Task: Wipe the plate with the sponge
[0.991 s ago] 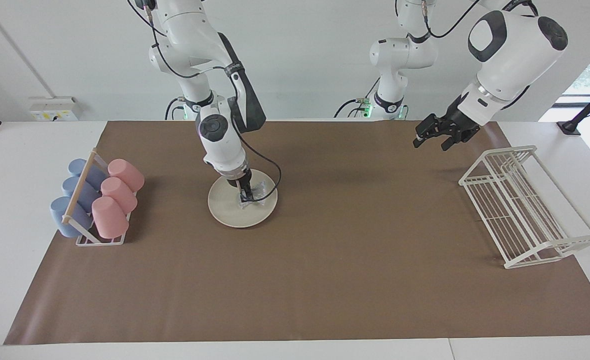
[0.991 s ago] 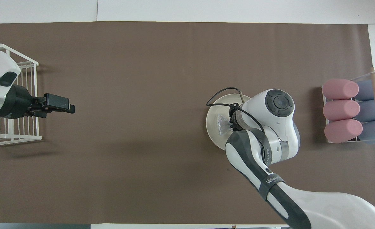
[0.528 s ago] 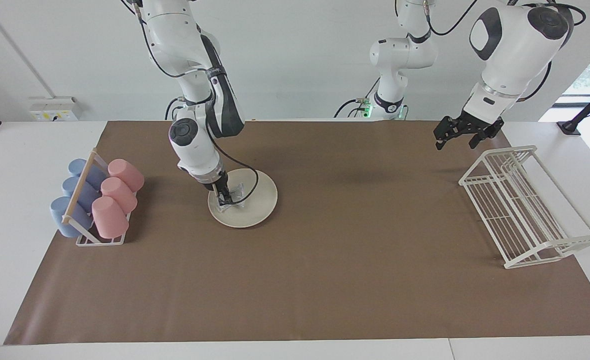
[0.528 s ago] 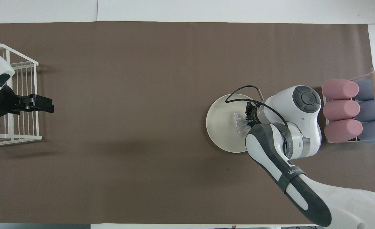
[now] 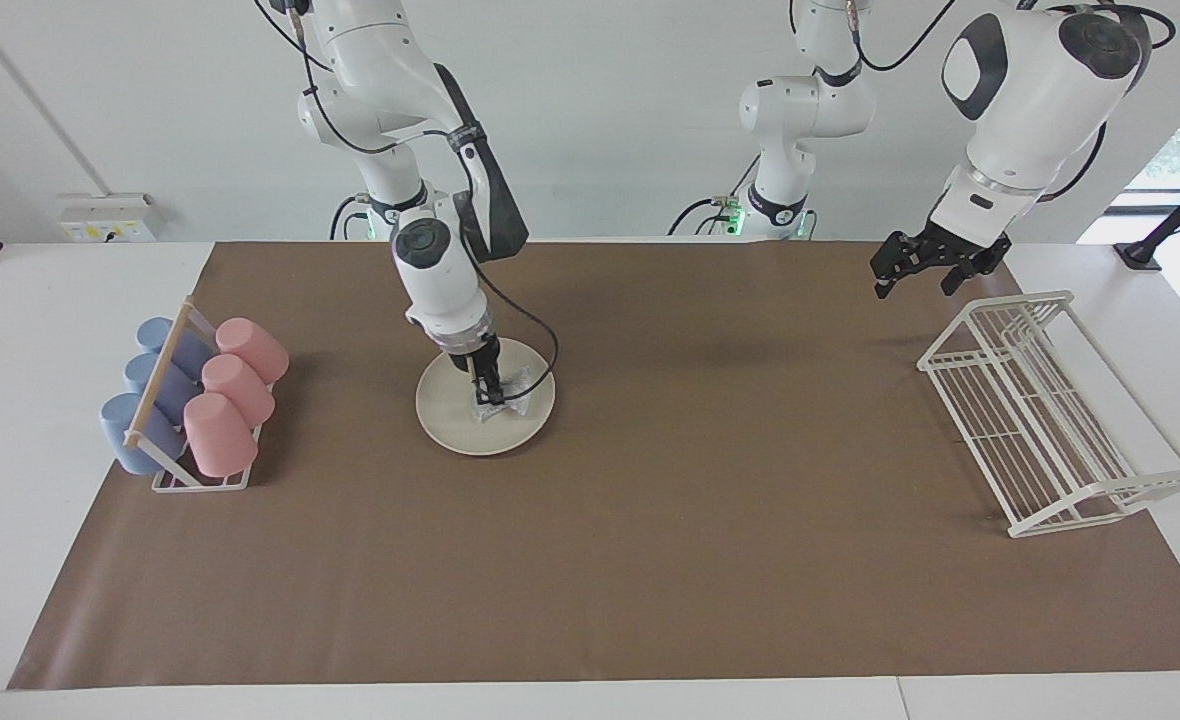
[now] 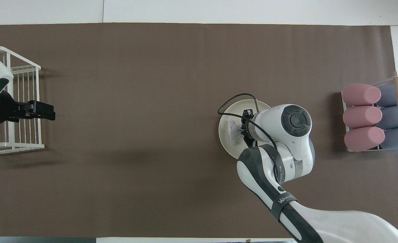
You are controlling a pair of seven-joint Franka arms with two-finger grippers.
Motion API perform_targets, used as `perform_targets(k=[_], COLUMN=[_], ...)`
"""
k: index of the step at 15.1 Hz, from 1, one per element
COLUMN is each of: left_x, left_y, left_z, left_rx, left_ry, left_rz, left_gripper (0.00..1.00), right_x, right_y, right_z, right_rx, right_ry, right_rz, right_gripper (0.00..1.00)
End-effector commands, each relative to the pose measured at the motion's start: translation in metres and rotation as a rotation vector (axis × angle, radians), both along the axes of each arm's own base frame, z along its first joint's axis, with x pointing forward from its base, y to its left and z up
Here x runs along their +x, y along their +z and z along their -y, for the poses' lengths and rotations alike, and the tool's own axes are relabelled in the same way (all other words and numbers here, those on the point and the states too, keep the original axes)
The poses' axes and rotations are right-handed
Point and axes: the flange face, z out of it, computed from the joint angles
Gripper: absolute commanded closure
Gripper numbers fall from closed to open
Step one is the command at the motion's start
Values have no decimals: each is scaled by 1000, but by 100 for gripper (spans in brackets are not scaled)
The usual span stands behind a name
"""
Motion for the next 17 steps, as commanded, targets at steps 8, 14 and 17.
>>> perform_targets(k=[8,14,17], left_x=[2,2,3], left_y=[5,5,4], left_z=[-2,1,1], left_rx=[10,-33,-34], left_ry=[47,89,89], left_rz=[9,10,12], left_gripper=[0,0,0], right_x=[0,14,12], right_y=[-27,-19,-18], right_z=[35,111,105], right_rx=[-7,-7,-7], right_ry=[71,231,221], right_rz=[-5,-48,-48], right_gripper=[100,100,100])
